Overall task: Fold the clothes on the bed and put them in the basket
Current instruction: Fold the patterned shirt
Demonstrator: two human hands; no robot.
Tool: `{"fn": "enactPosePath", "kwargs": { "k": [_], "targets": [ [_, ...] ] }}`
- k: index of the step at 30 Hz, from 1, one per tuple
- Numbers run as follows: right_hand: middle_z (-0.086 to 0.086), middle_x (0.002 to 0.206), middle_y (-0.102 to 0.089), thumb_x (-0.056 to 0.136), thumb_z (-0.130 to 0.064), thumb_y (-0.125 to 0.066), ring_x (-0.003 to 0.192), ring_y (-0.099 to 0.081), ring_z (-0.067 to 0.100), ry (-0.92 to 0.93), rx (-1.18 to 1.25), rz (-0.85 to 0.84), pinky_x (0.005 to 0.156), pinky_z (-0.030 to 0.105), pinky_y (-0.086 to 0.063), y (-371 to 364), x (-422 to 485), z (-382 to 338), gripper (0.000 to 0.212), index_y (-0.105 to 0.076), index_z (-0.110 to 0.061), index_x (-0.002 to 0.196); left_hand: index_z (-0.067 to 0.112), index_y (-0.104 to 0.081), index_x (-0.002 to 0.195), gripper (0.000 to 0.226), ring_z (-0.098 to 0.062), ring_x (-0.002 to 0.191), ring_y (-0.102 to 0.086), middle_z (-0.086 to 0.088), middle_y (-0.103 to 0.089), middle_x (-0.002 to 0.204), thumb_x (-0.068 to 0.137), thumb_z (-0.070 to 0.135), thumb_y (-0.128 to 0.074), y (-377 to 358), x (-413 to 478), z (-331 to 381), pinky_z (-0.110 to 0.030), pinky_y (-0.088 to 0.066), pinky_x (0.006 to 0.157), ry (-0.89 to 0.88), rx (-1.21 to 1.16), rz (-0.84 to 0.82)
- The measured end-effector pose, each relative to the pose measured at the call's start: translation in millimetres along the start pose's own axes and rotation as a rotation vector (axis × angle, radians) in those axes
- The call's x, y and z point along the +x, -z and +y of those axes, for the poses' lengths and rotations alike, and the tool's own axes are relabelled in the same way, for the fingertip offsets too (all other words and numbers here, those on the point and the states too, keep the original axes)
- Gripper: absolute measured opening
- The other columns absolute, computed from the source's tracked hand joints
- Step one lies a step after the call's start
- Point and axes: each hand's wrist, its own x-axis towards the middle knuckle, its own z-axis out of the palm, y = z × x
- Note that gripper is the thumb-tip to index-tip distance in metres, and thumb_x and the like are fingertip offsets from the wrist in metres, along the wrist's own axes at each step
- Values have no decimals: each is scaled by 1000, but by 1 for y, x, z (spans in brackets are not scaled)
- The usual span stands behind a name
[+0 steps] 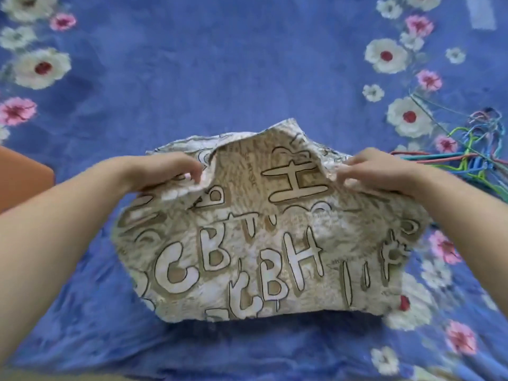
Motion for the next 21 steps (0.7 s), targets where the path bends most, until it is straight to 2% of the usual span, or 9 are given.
{"fn": "enactPosePath", "kwargs": {
  "k": [2, 4, 6, 7, 8, 10, 12, 16, 21],
  "targets": [
    [8, 101, -70, 81, -43, -67, 87, -60, 25, 3, -84, 199, 72, 34, -46, -3, 35, 7, 25, -66, -21, 94, 27, -57, 73, 23, -18, 64, -52, 0, -58, 72, 89, 44, -54, 11, 32, 3, -31, -35, 62, -29, 215, 66],
    [4, 102, -68, 79, -49, -66, 97, -60, 30, -63, -165, 262, 80, 38, -47, -15, 51, 19, 34, -64, -23, 101, 24, -61, 96, 31, -25, 107, -55, -5, -63, 111, 90, 54, -56, 11, 53, -7, -34, -35, 85, -76, 495, 96],
    [6, 97, -62, 81, -46, -64, 103, -56, 32, -126, -252, 277, 80, 41, -41, -28, 55, 34, 28, -60, -20, 88, 9, -63, 102, 37, -27, 103, -58, -5, -52, 125, 91, 45, -61, 8, 64, -21, -33, -40, 81, -146, 458, 142],
    [6, 94, -59, 82, -39, -62, 104, -54, 32, -141, -292, 292, 79, 41, -37, -33, 53, 39, 22, -55, -18, 79, 6, -64, 93, 32, -22, 84, -59, -8, -63, 80, 92, 38, -62, 8, 65, -29, -31, -40, 70, -216, 372, 189],
    [5, 90, -57, 82, -29, -60, 104, -52, 32, -144, -309, 315, 77, 41, -32, -35, 56, 44, 18, -52, -16, 71, 4, -61, 84, 31, -14, 67, -52, 6, -40, 65, 93, 33, -61, 8, 66, -32, -30, -35, 61, -268, 297, 231],
    [4, 78, -53, 79, -19, -55, 96, -51, 32, -136, -254, 387, 77, 40, -25, -36, 59, 50, 16, -53, -12, 65, 6, -60, 76, 31, -9, 55, -40, 3, -45, 61, 94, 31, -61, 13, 72, -36, -30, -31, 57, -350, 212, 335],
    [4, 77, -52, 75, -26, -49, 89, -45, 29, -150, -173, 498, 80, 41, -24, -37, 62, 51, 20, -54, -10, 65, 15, -68, 81, 22, -14, 62, -48, 1, -56, 66, 91, 34, -65, 17, 79, -32, -29, -36, 60, -398, 177, 471],
    [9, 134, -48, 83, -23, -52, 125, -34, 25, -142, -272, 580, 103, 47, -21, -63, 57, 48, 37, -55, -12, 119, 25, -61, 117, 33, -22, 90, -55, -2, -61, 99, 89, 42, -65, 3, 95, -39, -35, -44, 76, -287, 119, 663],
    [5, 153, -32, 84, -32, -45, 142, -20, 19, 133, -219, 631, 111, 44, -9, -125, 28, 17, 63, -37, -19, 145, 12, -40, 138, 57, -30, 127, -37, -13, -48, 131, 91, 37, -61, -61, 66, -83, -43, -28, 107, -30, -256, 1091]
  ]
}}
